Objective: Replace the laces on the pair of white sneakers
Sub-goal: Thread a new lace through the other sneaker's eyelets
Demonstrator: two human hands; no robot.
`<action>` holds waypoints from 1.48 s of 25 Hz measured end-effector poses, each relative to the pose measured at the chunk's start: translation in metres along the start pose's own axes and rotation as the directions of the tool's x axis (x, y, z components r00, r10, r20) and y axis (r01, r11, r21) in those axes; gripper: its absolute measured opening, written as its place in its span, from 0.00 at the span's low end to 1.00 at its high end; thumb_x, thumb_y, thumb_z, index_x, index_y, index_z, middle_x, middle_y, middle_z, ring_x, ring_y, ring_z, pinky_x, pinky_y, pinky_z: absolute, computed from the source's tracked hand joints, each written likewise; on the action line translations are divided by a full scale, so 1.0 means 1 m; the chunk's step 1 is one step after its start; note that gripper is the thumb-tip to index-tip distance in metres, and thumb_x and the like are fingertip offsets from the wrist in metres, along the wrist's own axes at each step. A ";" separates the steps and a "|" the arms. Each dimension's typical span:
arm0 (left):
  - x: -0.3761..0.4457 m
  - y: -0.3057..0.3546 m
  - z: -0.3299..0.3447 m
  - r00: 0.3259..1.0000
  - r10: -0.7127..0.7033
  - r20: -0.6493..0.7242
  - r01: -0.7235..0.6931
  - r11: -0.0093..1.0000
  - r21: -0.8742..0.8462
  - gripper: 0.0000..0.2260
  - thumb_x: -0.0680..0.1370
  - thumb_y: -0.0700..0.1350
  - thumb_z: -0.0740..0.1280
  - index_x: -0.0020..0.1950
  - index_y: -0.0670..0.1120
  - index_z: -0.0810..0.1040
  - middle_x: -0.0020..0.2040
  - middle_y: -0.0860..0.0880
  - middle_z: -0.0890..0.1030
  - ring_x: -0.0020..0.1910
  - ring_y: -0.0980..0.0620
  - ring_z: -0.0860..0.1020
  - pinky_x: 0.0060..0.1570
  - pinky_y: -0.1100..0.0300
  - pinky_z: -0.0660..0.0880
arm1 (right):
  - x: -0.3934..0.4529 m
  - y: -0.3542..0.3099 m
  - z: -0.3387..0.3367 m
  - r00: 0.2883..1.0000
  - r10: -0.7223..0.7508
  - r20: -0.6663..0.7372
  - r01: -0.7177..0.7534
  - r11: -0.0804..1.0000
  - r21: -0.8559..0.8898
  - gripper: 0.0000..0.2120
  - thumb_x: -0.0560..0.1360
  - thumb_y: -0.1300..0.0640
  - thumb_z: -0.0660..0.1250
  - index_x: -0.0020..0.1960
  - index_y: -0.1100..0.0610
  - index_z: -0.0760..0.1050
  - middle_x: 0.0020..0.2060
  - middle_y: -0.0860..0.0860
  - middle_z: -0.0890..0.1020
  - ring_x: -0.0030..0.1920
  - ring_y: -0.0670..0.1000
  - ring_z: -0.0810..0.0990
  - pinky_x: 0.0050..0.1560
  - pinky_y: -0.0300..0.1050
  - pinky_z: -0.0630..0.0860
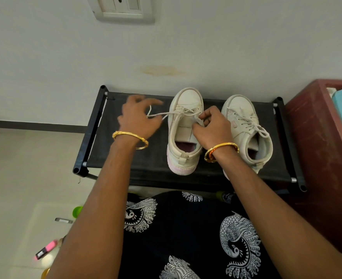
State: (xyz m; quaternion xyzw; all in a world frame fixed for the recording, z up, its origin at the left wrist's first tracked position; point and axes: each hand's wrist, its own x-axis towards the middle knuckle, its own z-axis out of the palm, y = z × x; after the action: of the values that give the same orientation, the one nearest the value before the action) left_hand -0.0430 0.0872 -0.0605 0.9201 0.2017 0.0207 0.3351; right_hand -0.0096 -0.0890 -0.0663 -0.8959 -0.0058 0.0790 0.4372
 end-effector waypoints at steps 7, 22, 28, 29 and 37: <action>0.007 0.018 0.022 0.983 0.170 0.071 -0.162 0.982 -0.102 0.08 0.76 0.45 0.69 0.54 0.49 0.83 0.64 0.46 0.73 0.59 0.51 0.74 0.56 0.62 0.70 | 0.001 -0.001 0.001 1.000 0.001 0.004 -0.001 1.000 0.005 0.10 0.70 0.61 0.68 0.49 0.56 0.71 0.39 0.51 0.75 0.40 0.50 0.73 0.33 0.36 0.67; 0.005 0.016 0.015 0.985 -0.159 0.071 0.129 0.942 0.311 0.14 0.76 0.57 0.64 0.36 0.51 0.75 0.48 0.49 0.77 0.57 0.45 0.73 0.63 0.42 0.61 | 0.002 0.004 0.000 1.000 0.006 -0.007 -0.006 1.000 -0.002 0.09 0.70 0.62 0.66 0.50 0.59 0.72 0.40 0.53 0.76 0.36 0.48 0.73 0.34 0.38 0.70; 0.007 0.017 0.020 0.958 -0.218 0.186 0.147 0.931 0.334 0.18 0.79 0.56 0.59 0.32 0.49 0.72 0.36 0.50 0.74 0.53 0.45 0.75 0.66 0.41 0.58 | 0.003 0.005 -0.001 1.000 0.000 0.006 0.000 1.000 -0.002 0.09 0.71 0.63 0.66 0.50 0.59 0.72 0.40 0.52 0.76 0.38 0.49 0.73 0.33 0.37 0.69; 0.007 0.017 0.020 0.958 -0.205 0.200 0.130 0.933 0.335 0.18 0.79 0.56 0.60 0.33 0.49 0.73 0.38 0.50 0.76 0.53 0.45 0.75 0.66 0.41 0.58 | 0.003 0.005 -0.002 1.000 0.000 0.007 0.000 1.000 0.001 0.09 0.71 0.63 0.66 0.50 0.59 0.72 0.40 0.53 0.76 0.39 0.49 0.73 0.33 0.37 0.69; 0.003 0.001 0.014 0.954 -0.014 0.298 0.016 1.000 -0.003 0.14 0.72 0.51 0.65 0.31 0.46 0.81 0.61 0.57 0.77 0.59 0.51 0.74 0.65 0.44 0.61 | 0.002 0.003 -0.002 1.000 0.010 0.015 -0.010 1.000 0.003 0.09 0.71 0.62 0.67 0.50 0.58 0.72 0.36 0.48 0.74 0.34 0.45 0.71 0.32 0.37 0.69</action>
State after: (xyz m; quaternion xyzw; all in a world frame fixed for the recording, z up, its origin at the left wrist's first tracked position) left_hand -0.0376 0.0787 -0.0707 0.9102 0.1556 -0.1203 0.3644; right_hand -0.0072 -0.0926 -0.0679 -0.8946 -0.0044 0.0879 0.4381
